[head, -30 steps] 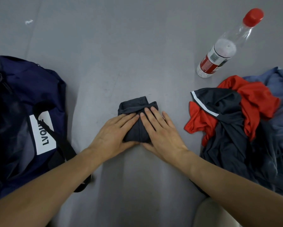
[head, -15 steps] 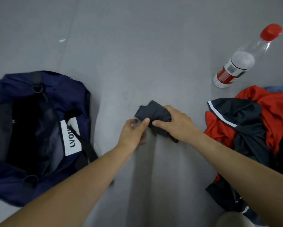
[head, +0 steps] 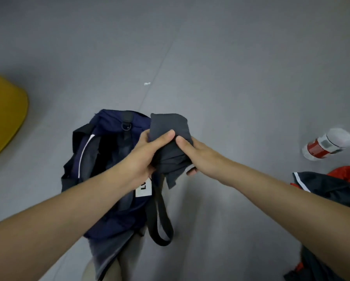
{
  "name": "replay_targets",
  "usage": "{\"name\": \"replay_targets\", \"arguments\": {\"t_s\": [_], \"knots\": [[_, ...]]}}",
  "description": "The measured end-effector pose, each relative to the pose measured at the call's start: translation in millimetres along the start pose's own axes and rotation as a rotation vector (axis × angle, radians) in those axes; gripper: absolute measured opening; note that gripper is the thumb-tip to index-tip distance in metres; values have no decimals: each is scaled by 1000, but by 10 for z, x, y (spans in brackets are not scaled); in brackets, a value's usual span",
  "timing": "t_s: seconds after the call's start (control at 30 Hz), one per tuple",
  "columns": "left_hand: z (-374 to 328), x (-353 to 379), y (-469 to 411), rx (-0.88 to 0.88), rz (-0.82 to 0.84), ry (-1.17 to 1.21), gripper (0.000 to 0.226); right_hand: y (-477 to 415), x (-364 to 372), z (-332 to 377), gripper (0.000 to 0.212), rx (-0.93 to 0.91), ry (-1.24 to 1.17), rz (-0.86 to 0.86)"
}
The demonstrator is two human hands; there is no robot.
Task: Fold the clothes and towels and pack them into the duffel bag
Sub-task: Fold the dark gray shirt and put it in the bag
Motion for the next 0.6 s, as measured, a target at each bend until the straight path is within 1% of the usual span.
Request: {"name": "replay_targets", "arguments": {"t_s": [0.03,0.13,0.2,0.27,0.33,0.37,0.4,0.43,0.47,0.53,0.6], "knots": [[-20,-170,49,17,0,44,68,-100,151,88,47,-18,13,-8],[33,-757,166,72,20,154,57,-485,707,255,53,-77,130,-49],[83,-1126,180,105,-45,168,54,-717,1028,228,62,-56,192,-43],[114,-1510,141,161,-213,60,56,-941,1300,86,66,-9,218,-71],[169,-1814,66,182,-411,-107,59,-1071,1443,-142,60,-19,310,-237],[204,-1893,24,185,-472,-187,60,-1072,1473,-276,53,-47,414,-333],[262,-1959,-23,182,-504,-272,62,-1057,1520,-432,47,-58,523,-397],[326,-1996,-71,171,-510,-361,64,-1036,1560,-602,47,-44,607,-423],[401,-2005,-114,146,-500,-450,64,-1014,1584,-787,52,-2,658,-418],[560,-2004,-179,75,-471,-599,64,-959,1602,-1119,62,106,690,-381],[721,-2026,-223,2,-465,-655,66,-908,1593,-1324,66,143,709,-393]]}}
Point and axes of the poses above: each hand's wrist, its own y-axis away from the middle knuckle, its own x-axis out of the palm, z = x × y, the point moved 4 cm from there along -y, towards the middle knuckle, and after that the axes turned 5 degrees about -y, right-handed, at the moved point
